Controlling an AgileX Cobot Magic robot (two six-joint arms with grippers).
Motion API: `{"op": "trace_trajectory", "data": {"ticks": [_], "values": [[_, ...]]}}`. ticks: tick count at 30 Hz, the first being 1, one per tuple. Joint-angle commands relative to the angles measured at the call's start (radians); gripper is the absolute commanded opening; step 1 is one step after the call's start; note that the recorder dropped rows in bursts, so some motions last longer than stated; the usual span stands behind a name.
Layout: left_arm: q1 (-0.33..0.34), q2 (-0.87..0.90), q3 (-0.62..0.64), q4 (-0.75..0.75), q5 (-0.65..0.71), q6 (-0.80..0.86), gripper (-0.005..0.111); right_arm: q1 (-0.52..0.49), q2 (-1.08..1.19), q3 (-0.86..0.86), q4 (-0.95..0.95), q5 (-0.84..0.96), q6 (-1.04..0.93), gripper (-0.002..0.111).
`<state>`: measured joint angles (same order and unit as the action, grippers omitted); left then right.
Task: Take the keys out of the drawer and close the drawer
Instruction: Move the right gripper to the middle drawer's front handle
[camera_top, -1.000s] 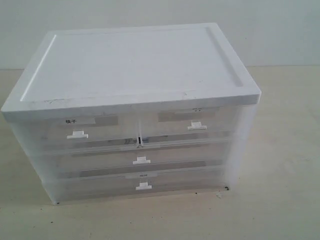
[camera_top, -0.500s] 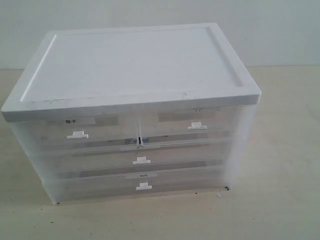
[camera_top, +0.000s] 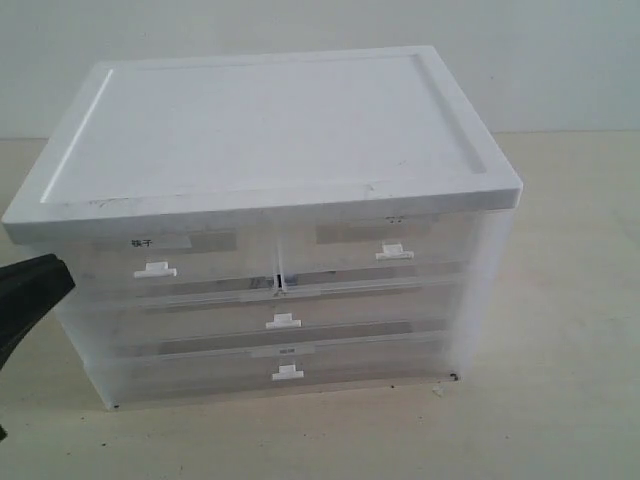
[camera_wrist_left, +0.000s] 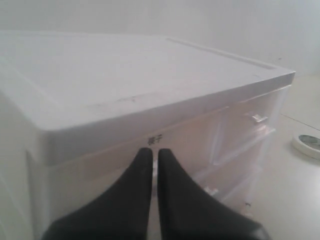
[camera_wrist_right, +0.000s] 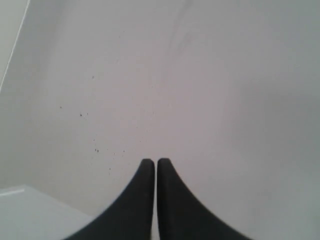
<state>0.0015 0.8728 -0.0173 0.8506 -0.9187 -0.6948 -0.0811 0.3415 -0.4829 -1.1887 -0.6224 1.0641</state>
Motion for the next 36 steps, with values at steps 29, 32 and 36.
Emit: {"op": "trace_trajectory", "data": {"ticks": [29,32,36], "values": [[0.0,0.372,0.0,-0.241,-0.214,0.278,0.005,0.608,0.353,-0.099,-0.556,0.7,-0.033,0.024],[0.0,0.372,0.0,-0.241,-0.216,0.278,0.005,0.657,0.391,-0.11,-0.556,0.869,-0.045,0.024],[0.0,0.372,-0.001,-0.241,-0.216,0.278,0.005,0.75,0.467,-0.151,-0.338,1.075,-0.193,0.024]]}}
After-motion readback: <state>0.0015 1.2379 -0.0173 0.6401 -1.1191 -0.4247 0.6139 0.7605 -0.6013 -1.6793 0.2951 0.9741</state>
